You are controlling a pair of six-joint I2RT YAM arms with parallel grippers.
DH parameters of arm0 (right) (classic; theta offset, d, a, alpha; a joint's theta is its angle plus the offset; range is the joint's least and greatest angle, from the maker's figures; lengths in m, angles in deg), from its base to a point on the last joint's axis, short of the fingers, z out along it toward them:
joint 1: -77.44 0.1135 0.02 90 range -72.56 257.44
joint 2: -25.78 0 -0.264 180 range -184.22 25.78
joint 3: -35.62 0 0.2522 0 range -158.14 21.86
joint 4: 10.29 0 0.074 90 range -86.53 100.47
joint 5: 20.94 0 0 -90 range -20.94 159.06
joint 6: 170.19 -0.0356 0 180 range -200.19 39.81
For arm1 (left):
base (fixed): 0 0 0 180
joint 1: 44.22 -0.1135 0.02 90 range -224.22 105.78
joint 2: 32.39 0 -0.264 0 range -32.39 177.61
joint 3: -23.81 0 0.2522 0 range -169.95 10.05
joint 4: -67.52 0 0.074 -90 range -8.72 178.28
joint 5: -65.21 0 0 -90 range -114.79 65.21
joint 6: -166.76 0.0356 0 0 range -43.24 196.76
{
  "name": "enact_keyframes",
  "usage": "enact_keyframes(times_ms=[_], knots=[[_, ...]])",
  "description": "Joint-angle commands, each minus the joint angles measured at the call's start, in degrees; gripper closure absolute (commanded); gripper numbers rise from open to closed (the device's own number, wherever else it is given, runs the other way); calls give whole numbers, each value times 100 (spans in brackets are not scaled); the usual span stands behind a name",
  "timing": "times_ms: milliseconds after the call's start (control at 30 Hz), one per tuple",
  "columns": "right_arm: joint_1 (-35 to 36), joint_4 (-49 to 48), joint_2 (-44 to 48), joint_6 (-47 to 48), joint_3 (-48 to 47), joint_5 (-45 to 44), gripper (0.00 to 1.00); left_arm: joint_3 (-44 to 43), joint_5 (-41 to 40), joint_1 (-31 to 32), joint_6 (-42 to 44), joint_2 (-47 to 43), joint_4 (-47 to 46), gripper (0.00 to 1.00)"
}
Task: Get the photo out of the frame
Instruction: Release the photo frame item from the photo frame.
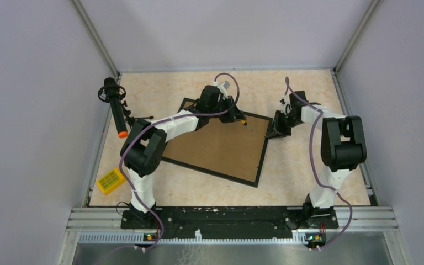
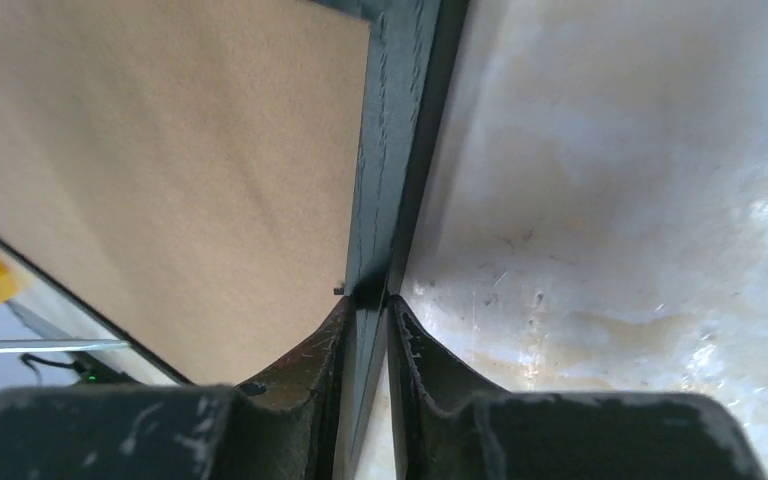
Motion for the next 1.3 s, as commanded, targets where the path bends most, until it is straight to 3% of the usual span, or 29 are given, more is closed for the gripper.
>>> enact_keyframes(times_ms=[0,200,267,367,567,1000,1267], knots=[[-282,-687,-67,-261,-3,770,100,-6,89,-22,-32,106,-339,100],[-306,-730,-186,-382,-167,722,100,-9,90,-25,-29,128,-392,100],[-299,-524,-230,-233,-367,623,90,7,90,-37,-24,112,-392,100],[-167,-379,67,-157,-317,177,65,54,63,-34,18,52,-381,100],[449,18,452,-234,-305,-1238,46,88,29,-35,-11,31,-396,100],[1021,125,357,-461,-256,-2291,60,158,-43,-36,-2,-46,-405,100],[1039,189,126,-567,-379,-2372,59,166,-58,-32,15,-69,-415,100]])
